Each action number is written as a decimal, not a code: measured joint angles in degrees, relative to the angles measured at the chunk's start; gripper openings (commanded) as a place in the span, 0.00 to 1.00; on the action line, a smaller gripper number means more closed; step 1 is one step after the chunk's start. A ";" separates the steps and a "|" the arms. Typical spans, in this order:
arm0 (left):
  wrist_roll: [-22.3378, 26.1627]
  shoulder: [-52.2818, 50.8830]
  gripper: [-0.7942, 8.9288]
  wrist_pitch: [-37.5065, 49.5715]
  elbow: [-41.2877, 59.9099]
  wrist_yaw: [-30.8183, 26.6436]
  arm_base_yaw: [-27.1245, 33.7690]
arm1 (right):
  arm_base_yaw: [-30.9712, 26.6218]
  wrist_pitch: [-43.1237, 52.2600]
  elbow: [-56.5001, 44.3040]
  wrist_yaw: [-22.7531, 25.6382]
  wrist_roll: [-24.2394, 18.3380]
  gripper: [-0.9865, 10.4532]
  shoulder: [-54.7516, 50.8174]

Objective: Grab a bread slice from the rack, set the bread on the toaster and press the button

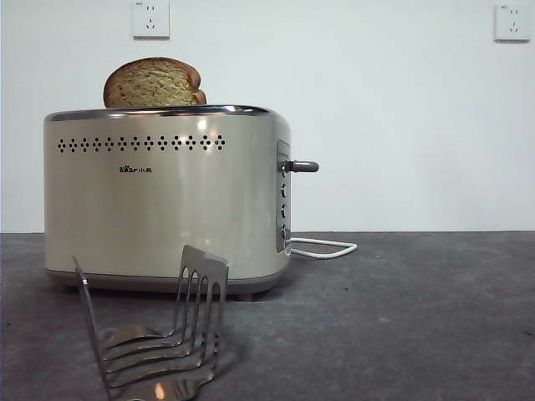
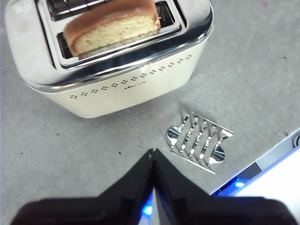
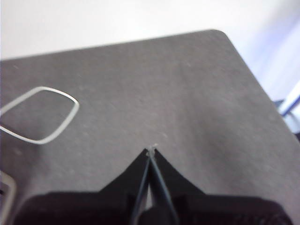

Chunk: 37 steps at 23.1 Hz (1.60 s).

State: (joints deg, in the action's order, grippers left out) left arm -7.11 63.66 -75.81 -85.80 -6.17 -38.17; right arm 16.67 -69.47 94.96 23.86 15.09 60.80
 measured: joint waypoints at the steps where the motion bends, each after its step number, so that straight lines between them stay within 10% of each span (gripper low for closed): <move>1: -0.02 0.02 0.08 0.00 0.00 0.13 0.50 | 0.00 -1.88 0.22 0.35 -0.02 0.09 -0.02; 7: 8.24 -4.35 0.08 8.96 5.14 -0.94 11.85 | 0.00 -8.44 0.22 0.37 -0.13 0.09 0.59; 16: 10.99 -35.54 0.08 72.46 65.70 11.96 34.38 | 0.00 -8.46 0.22 0.35 -0.13 0.09 3.85; 23: 8.96 -48.57 0.08 73.37 82.31 11.13 34.80 | 0.00 -8.46 0.22 0.35 -0.13 0.09 6.71; 37: 6.21 -59.43 0.08 65.99 84.76 3.74 36.63 | 0.00 -8.46 0.22 0.35 -0.13 0.09 11.80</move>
State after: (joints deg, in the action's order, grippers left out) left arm -0.91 4.23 -9.82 -1.04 -2.44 -1.54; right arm 16.67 -77.93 95.18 24.21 14.96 72.60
